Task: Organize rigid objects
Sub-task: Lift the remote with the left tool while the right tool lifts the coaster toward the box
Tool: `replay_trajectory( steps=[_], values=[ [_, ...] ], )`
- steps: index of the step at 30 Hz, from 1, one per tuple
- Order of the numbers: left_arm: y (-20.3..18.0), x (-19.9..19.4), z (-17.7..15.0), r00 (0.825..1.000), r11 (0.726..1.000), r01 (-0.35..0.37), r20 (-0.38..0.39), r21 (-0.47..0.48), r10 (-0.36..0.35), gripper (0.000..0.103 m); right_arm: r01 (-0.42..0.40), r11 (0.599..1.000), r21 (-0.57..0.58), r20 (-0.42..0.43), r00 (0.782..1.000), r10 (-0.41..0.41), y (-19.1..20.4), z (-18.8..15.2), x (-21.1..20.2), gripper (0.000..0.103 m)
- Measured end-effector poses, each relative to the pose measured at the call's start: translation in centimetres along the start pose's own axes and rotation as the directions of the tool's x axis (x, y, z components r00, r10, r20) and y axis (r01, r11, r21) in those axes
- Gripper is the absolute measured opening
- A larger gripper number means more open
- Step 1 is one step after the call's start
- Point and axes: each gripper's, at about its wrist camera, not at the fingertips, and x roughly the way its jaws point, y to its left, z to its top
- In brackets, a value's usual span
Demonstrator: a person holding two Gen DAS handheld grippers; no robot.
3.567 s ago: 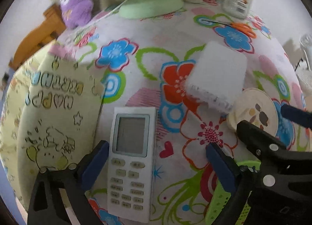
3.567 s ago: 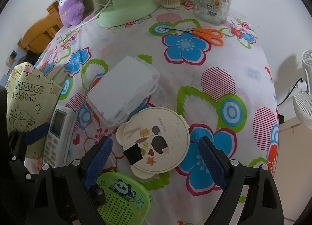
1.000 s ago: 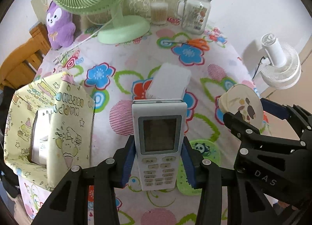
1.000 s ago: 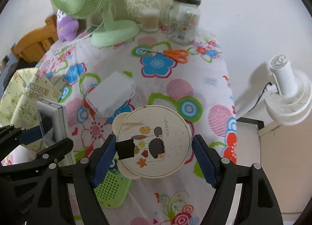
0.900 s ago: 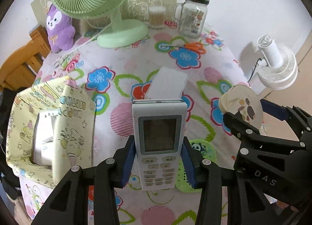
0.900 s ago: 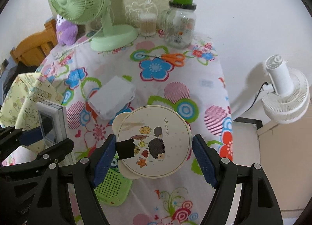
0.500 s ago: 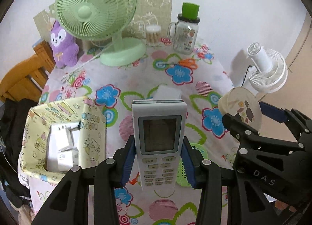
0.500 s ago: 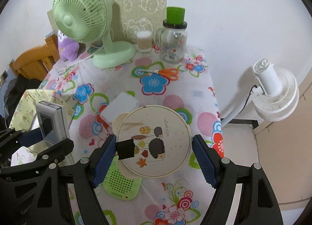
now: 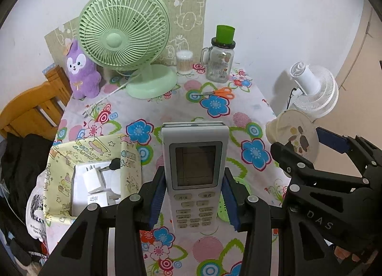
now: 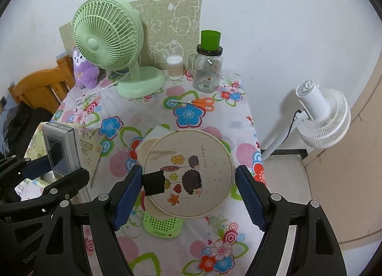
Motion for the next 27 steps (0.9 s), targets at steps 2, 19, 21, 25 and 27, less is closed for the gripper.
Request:
replay_trajectory(
  steps=[2, 19, 21, 25, 27],
  values=[
    [0.3, -0.5, -0.1, 1.0, 1.0, 0.006, 0.007, 0.006, -0.006, 0.046, 0.003, 1.0, 0.008, 0.002, 1.0, -0.003, 0.3, 0.0, -0.4, 0.079],
    [3.4, -2.8, -0.5, 0.998, 0.998, 0.038, 0.044, 0.043, -0.04, 0.046, 0.039, 0.998, 0.058, 0.02, 0.999, -0.041, 3.6, 0.0, -2.7, 0.079],
    [3.8, -2.9, -0.5, 0.998, 0.998, 0.041, 0.044, 0.046, -0.043, 0.046, 0.044, 0.997, 0.062, 0.019, 0.999, -0.045, 4.1, -0.1, -2.8, 0.079],
    [4.9, -2.9, -0.8, 0.998, 0.998, 0.043, 0.042, 0.053, -0.045, 0.046, 0.049, 0.997, 0.066, 0.015, 0.999, -0.05, 5.2, -0.2, -2.7, 0.079],
    [5.5, -3.0, -1.0, 0.998, 0.997, 0.043, 0.041, 0.057, -0.045, 0.046, 0.049, 0.997, 0.067, 0.014, 0.999, -0.05, 5.9, -0.3, -2.7, 0.079]
  ],
)
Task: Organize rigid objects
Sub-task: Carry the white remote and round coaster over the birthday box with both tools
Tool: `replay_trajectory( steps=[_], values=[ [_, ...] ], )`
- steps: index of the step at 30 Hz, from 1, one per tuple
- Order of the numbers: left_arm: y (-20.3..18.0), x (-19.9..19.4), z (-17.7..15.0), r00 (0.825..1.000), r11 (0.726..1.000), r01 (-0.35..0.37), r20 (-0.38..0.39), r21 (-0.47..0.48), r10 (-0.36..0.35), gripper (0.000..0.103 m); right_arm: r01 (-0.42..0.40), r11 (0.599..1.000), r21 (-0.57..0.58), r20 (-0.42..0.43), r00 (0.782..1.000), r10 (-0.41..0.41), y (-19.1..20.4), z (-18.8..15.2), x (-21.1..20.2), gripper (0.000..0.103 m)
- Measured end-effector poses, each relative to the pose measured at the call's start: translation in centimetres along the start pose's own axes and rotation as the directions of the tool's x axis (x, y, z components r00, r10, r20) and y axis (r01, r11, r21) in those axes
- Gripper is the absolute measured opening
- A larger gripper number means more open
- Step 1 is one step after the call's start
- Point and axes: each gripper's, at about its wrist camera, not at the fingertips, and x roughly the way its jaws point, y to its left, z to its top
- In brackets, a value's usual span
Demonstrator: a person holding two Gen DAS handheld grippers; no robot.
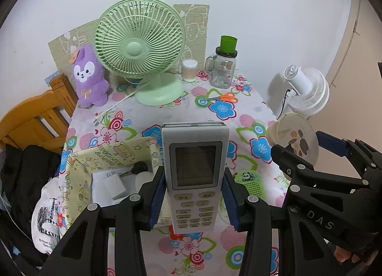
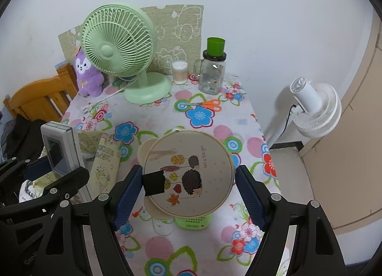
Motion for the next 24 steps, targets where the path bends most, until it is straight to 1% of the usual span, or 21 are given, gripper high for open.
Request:
replay_trajectory(
  steps=[8, 15, 24],
  values=[
    [3.1, 0.1, -0.5, 1.0, 1.0, 0.003, -0.019, 0.004, -0.003, 0.046, -0.002, 1.0, -0.012, -0.011, 1.0, 0.001, 3.4, -0.3, 0.4, 0.08],
    [5.7, 0.4, -1.0, 1.0, 1.0, -0.001, -0.029, -0.015, 0.001, 0.046, -0.011, 0.999, -0.034, -0.02, 1.0, 0.01, 6.1, 0.1, 1.1, 0.08],
    [8.7, 1.5, -1.1, 0.999, 0.999, -0.02, -0.051, -0.037, 0.018, 0.046, -0.027, 0.998, -0.053, -0.057, 0.998, 0.024, 9.1, 0.9, 3.1, 0.08]
  ],
)
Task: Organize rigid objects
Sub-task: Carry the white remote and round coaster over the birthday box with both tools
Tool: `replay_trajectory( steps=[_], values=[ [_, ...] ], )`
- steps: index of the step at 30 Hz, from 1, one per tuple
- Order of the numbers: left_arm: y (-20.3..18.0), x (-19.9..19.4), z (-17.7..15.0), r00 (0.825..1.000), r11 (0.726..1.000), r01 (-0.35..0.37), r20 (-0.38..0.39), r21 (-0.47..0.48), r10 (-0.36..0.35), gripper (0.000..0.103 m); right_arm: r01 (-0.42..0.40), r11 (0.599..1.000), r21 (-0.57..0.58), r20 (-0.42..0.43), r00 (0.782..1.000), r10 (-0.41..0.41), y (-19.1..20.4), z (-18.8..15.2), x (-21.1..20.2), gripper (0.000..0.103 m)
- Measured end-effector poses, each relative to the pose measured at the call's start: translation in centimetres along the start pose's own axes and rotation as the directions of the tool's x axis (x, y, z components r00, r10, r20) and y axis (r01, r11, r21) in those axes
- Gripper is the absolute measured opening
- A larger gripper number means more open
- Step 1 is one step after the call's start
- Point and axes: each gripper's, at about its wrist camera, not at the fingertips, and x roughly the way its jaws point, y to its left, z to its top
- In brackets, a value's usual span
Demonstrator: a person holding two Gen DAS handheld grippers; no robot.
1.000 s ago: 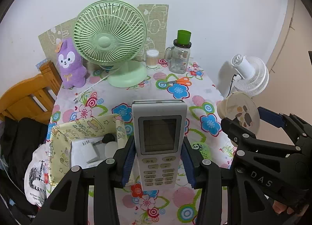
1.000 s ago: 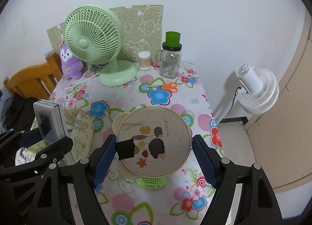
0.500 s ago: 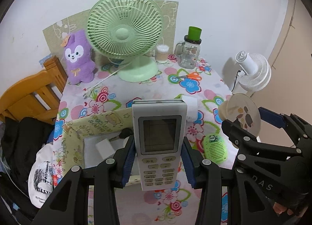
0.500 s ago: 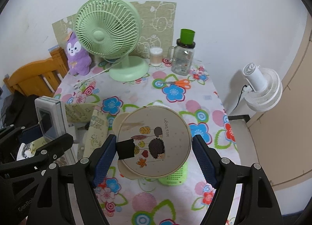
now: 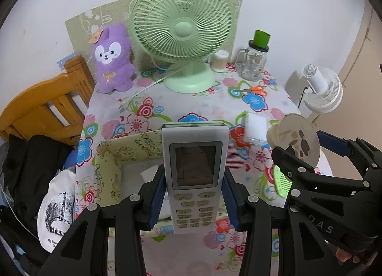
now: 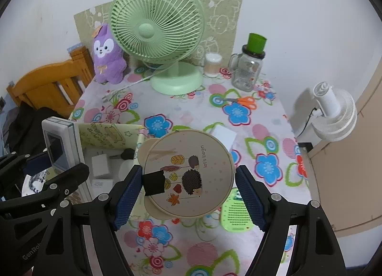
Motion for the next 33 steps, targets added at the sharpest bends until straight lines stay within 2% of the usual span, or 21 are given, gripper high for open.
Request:
replay_trajectory(
  steps=[17, 22, 27, 33],
  values=[
    [5.9, 2.5, -0.6, 0.998, 0.997, -0.041, -0.059, -0.067, 0.037, 0.046, -0.075, 0.997, -0.029, -0.061, 0.995, 0.073, 5.2, 1.4, 4.0, 0.08],
    [7.1, 4.0, -0.9, 0.992, 0.996, -0.075, -0.106, -0.05, 0.07, 0.046, -0.118, 0.993, -0.023, -0.081, 0.99, 0.116, 6.3, 1.8, 4.9, 0.08],
    [7.8, 5.5, -1.4, 0.986, 0.996, -0.081, -0.147, -0.043, 0.074, 0.046, -0.142, 0.988, -0.053, -0.095, 0.986, 0.137, 8.1, 1.9, 5.7, 0.08],
    [8.8, 7.5, -2.0, 0.977, 0.994, -0.096, -0.198, -0.059, 0.083, 0.046, -0.151, 0.986, -0.075, -0.129, 0.982, 0.14, 9.5, 1.8, 7.1, 0.08]
  ],
)
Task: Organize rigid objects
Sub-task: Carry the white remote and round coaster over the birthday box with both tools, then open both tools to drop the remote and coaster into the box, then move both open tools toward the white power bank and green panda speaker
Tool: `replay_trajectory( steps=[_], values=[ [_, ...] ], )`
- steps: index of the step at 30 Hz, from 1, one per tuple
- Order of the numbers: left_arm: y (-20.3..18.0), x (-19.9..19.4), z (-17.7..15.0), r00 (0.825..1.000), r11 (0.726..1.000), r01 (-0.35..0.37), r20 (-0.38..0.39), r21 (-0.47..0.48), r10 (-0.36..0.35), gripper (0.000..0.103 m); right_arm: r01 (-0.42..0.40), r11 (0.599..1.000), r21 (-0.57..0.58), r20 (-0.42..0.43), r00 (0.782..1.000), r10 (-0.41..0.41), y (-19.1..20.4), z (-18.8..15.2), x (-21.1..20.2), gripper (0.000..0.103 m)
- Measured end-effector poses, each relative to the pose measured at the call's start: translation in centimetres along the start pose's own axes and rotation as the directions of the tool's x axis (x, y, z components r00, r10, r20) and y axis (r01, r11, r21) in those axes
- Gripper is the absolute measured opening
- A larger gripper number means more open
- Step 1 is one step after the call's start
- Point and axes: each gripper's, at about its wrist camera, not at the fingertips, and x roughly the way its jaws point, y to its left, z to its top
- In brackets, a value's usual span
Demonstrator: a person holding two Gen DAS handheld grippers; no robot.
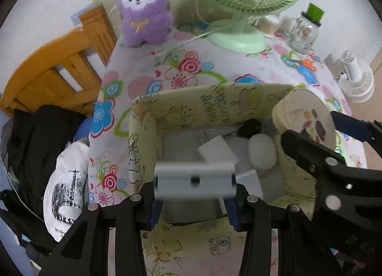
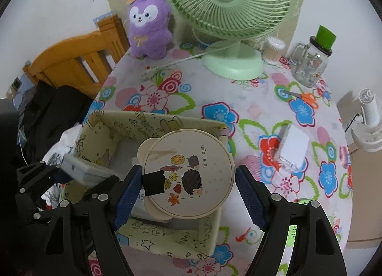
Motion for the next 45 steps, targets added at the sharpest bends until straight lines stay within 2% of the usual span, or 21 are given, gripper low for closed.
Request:
replay_trajectory(
  steps=[5, 8, 10, 12, 14, 17, 25, 45],
  values=[
    [0.8, 0.3, 0.3, 1.0, 1.0, 0.004, -0.003, -0.009, -0.004, 0.049, -0.008, 1.0, -0.004, -0.022, 1.0, 0.008, 0.6, 0.1, 1.3, 0.08],
    [0.3, 0.3, 0.2, 1.0, 1.0, 0.022, -0.005, 0.014, -0.022, 0.064, -0.007, 1.0, -0.011, -0.033, 0.999, 0.006, 0.8, 0.2, 2.0, 0.081],
    [-0.3, 0.3, 0.2, 1.0, 0.999, 0.009, 0.001, 0.036, -0.009, 0.079, 0.003, 1.0, -0.02, -0.023, 1.0, -0.004, 0.9, 0.4, 2.2, 0.081],
    [-0.6, 0.1, 0.3, 1.0, 0.999, 0.013, 0.008, 0.045, -0.013, 0.082, 0.006, 1.0, -0.024, -0.019, 1.0, -0.006, 1.0, 0.5, 2.3, 0.084],
    [-0.6, 0.1, 0.5, 0.999, 0.999, 0.032, 0.0, 0.038, -0.032, 0.083, -0.002, 1.0, -0.005, -0.018, 1.0, 0.001, 0.8, 0.6, 2.2, 0.092],
    [-0.6, 0.0, 0.6, 0.999, 0.998, 0.05, -0.005, 0.031, -0.05, 0.087, 0.003, 1.0, 0.005, -0.004, 1.0, -0.003, 0.5, 0.7, 1.8, 0.097],
    [-1.6, -1.3, 0.7, 0.997, 0.996, 0.07, 0.019, 0.051, -0.071, 0.096, 0.008, 1.0, 0.027, 0.006, 1.0, -0.008, -0.7, 0.3, 0.4, 0.098],
    [-3.8, -4.7, -1.1, 0.996, 0.997, 0.047, 0.073, 0.059, -0.051, 0.099, 0.014, 1.0, 0.023, 0.058, 0.998, -0.016, -2.5, -2.0, -3.8, 0.098]
  ],
)
